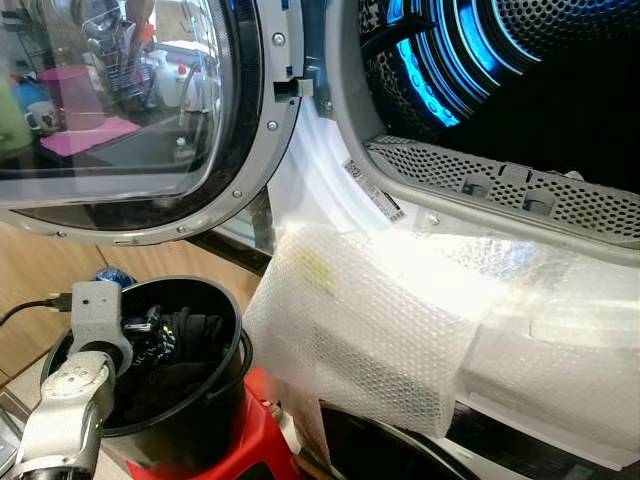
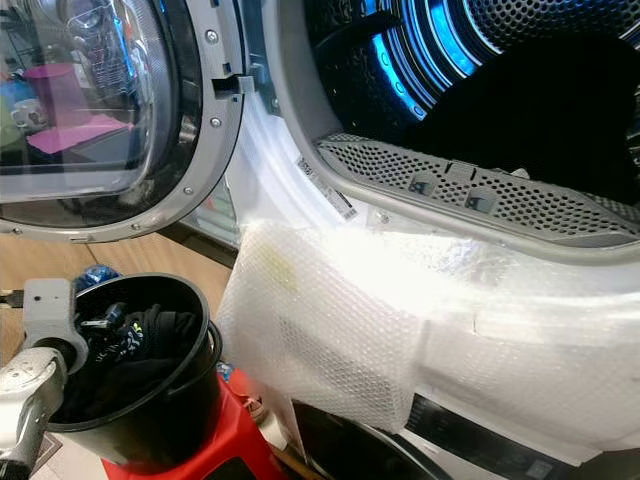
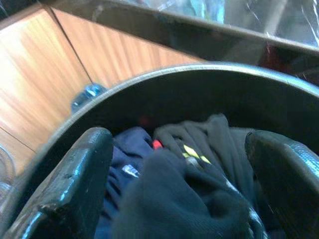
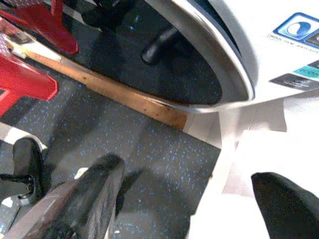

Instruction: Clothes washing

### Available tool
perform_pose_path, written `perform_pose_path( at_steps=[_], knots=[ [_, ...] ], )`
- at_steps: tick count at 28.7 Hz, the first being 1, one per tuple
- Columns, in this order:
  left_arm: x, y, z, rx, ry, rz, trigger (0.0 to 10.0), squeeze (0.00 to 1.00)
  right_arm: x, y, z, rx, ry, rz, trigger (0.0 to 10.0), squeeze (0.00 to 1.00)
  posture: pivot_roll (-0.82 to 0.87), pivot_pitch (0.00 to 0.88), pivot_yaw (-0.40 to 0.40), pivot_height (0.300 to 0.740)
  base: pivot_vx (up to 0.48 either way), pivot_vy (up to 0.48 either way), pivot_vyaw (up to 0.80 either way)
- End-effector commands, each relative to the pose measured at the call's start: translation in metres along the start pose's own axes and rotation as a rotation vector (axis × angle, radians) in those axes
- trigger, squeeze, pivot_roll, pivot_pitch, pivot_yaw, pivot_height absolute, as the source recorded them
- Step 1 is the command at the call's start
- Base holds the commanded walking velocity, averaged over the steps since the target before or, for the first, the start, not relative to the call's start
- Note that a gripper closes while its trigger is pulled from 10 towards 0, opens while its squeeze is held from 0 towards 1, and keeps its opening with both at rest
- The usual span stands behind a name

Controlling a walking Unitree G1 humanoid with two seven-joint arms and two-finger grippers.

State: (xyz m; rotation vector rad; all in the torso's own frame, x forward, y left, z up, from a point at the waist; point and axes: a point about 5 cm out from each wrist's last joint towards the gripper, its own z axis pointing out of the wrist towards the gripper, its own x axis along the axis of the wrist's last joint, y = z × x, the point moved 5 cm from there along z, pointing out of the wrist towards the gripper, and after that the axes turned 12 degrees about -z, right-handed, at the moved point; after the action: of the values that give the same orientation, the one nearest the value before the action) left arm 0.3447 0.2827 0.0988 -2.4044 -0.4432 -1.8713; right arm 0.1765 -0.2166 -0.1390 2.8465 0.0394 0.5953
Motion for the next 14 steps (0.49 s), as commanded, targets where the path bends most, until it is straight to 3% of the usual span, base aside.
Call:
perform_pose_path(
  at_steps=[1, 14],
  knots=[
    [0.001, 0.001, 0.003, -0.007, 0.002, -0.008, 10.0, 0.0, -0.004, 0.0, 0.0, -0.003, -0.016, -0.002, 10.0, 0.0, 0.04, 0.053, 0.004, 0.74, 0.0, 0.0, 0.0],
    [-0.029, 0.003, -0.007, 0.028, -0.092, 0.006, 10.0, 0.0, -0.004, 0.001, 0.0, -0.002, -0.014, 0.0, 10.0, 0.0, 0.04, 0.04, 0.007, 0.74, 0.0, 0.0, 0.0]
  ],
)
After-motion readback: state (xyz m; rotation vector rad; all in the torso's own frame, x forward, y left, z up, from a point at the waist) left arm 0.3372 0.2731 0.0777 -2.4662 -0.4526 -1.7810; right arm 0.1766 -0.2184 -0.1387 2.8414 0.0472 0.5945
